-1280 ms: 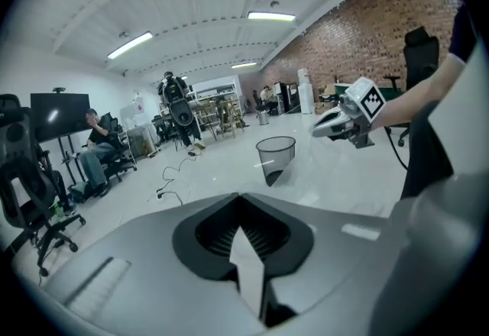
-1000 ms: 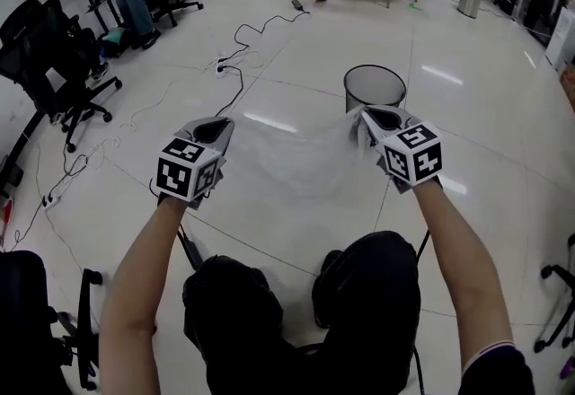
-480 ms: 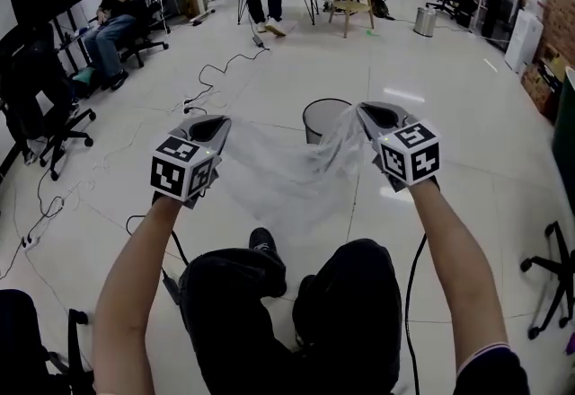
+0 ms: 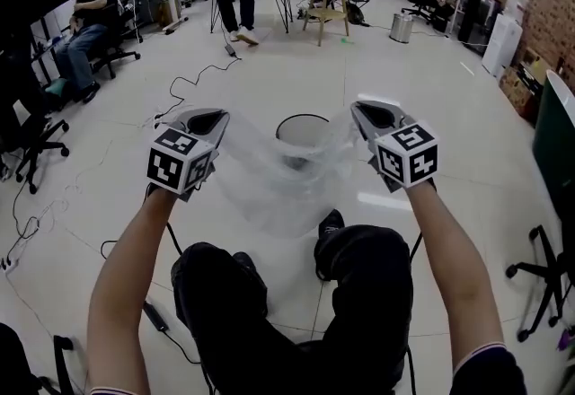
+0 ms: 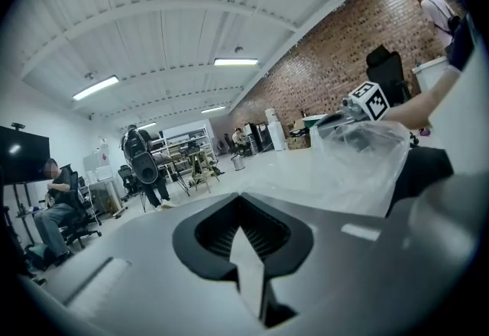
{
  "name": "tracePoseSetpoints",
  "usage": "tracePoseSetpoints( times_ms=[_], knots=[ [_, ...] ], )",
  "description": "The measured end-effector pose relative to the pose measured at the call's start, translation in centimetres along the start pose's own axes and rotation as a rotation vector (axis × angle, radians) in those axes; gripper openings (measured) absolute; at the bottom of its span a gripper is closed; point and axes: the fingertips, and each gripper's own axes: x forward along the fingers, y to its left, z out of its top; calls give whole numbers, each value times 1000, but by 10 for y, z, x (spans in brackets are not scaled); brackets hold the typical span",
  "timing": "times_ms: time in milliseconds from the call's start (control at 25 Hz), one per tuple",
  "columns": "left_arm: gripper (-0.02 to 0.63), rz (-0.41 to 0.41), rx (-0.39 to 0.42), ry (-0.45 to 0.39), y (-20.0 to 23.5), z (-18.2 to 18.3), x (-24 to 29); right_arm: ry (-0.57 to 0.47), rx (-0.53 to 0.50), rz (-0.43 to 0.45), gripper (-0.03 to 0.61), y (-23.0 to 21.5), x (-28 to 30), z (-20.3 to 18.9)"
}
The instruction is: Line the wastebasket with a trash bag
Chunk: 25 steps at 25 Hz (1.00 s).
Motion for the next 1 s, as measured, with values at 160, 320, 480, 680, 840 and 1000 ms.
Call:
tracePoseSetpoints(
  times_ms=[160,320,480,680,840,1000],
  knots=[
    [12,0,3,7,7,2,33,-26,-15,10,2,-21,16,2],
    [12,-3,5,-3,8,15,65,-56,-24,16,2,-46,27,4],
    [12,-11,1,-27,17,26,90,-85,-27,10,2,-70,44,12],
    [12,-38,17,-71,23,49,120,-103,-39,-17,2,-109,61,25],
    [12,-67,32,-93,28,62,139,-105,-54,-29,2,-129,75,33],
    [12,-96,48,-71,24,55,163,-92,-59,-21,2,-141,92,24]
  ],
)
